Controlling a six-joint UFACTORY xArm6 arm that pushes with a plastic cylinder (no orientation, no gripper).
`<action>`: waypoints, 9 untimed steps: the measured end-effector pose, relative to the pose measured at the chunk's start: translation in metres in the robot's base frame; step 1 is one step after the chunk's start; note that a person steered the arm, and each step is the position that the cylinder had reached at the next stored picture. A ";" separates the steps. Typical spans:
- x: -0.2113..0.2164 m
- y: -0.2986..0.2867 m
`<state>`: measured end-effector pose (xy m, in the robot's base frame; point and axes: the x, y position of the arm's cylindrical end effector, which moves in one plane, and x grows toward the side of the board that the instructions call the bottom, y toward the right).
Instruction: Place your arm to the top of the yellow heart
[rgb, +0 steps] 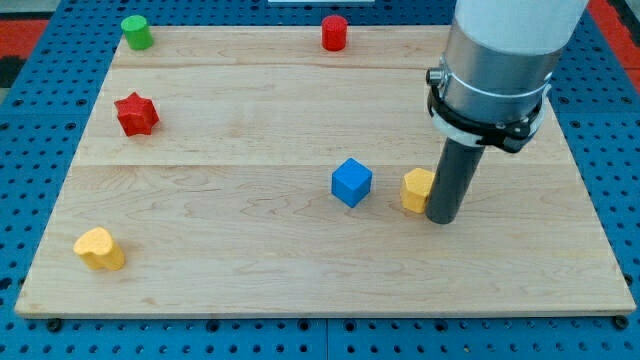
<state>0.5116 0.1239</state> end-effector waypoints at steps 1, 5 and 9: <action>-0.007 0.000; 0.107 -0.057; 0.085 -0.380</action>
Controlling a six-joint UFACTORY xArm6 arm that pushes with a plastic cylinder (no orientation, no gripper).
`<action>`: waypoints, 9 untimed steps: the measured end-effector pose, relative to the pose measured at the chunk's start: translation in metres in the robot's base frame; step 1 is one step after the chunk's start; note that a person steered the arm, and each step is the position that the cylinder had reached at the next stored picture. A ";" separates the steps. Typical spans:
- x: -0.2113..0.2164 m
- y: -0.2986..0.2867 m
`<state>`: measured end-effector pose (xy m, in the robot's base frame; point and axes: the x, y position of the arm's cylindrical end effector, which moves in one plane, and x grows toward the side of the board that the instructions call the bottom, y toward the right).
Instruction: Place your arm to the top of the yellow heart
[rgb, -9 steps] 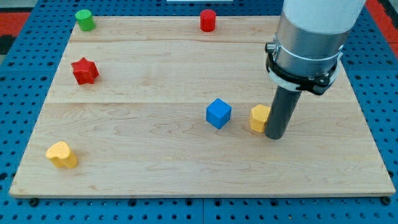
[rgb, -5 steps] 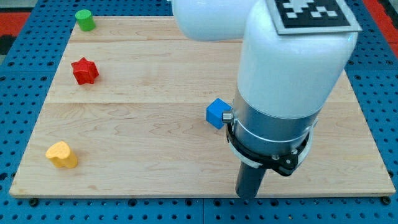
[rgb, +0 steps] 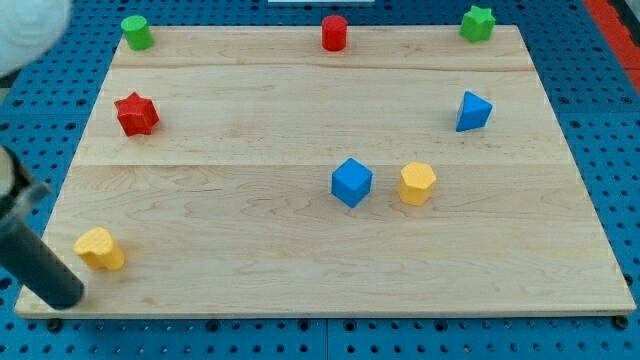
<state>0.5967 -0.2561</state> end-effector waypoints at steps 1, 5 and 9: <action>-0.045 -0.004; 0.008 -0.006; -0.015 0.024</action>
